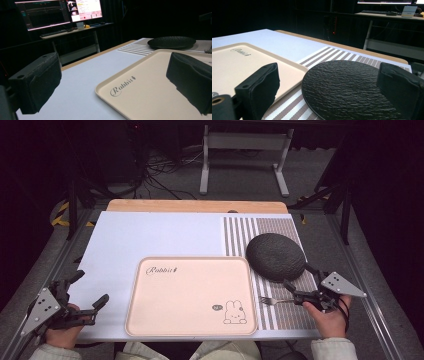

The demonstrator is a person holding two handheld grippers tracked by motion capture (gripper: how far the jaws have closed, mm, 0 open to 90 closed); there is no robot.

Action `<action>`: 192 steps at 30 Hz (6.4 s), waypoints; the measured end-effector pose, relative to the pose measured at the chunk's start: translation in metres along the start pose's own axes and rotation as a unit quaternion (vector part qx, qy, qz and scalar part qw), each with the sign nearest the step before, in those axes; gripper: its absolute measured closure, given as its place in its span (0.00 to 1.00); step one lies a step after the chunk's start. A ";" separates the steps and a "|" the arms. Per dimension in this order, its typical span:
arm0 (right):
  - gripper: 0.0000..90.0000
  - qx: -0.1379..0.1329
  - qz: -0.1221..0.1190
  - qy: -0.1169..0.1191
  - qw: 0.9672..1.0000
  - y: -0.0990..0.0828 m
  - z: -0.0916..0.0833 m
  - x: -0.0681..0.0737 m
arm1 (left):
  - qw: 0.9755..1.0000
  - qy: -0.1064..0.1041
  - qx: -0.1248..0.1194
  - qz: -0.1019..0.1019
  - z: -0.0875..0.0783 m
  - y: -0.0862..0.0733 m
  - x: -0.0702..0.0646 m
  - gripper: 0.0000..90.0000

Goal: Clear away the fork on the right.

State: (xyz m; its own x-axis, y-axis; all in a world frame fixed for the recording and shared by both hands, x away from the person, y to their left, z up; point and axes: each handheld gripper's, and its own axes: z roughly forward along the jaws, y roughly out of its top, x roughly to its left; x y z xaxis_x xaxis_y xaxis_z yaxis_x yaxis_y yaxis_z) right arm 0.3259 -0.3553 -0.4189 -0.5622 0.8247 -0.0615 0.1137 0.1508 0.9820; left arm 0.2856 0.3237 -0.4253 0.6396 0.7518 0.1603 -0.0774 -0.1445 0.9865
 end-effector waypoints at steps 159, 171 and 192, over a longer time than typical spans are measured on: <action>0.83 0.522 -0.294 0.287 0.748 0.025 0.079 0.018 | 1.000 -0.006 0.011 -0.010 0.002 -0.001 0.000 0.01; 0.93 0.528 -0.320 0.309 0.723 0.021 0.082 0.020 | 1.000 -0.004 0.009 -0.013 0.001 -0.001 0.000 0.01; 0.97 0.520 -0.310 0.295 0.739 0.032 0.077 0.019 | 1.000 -0.003 0.009 -0.015 0.002 -0.001 0.000 0.01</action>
State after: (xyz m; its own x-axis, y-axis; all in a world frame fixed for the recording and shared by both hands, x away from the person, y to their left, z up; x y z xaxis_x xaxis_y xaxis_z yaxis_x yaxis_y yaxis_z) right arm 0.3817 -0.2926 -0.4023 -0.9950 0.0854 -0.0523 0.0792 0.9906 0.1112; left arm 0.2873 0.3231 -0.4265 0.6461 0.7522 0.1294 -0.0435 -0.1330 0.9902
